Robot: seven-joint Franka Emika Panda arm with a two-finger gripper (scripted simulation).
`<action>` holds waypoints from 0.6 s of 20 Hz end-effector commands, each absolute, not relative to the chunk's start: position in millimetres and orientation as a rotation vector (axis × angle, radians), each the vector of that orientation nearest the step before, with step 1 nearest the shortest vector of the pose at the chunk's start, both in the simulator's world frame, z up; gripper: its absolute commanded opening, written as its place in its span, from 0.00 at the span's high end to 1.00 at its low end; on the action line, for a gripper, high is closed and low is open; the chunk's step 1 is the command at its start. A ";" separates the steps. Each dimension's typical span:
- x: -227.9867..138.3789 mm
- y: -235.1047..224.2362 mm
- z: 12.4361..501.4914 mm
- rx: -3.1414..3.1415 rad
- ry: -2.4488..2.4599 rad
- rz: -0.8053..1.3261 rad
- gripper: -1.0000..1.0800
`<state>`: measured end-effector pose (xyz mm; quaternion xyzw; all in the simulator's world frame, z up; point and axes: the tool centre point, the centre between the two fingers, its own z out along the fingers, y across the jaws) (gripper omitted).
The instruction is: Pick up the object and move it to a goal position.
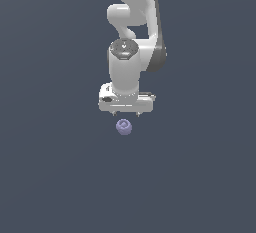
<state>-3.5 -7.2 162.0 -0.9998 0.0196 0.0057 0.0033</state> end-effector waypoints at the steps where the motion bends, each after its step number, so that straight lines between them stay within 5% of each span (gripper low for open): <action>1: -3.5 -7.3 162.0 -3.134 0.061 0.018 0.04; 12: 1.0 14.2 168.2 -3.107 -0.008 -0.018 0.04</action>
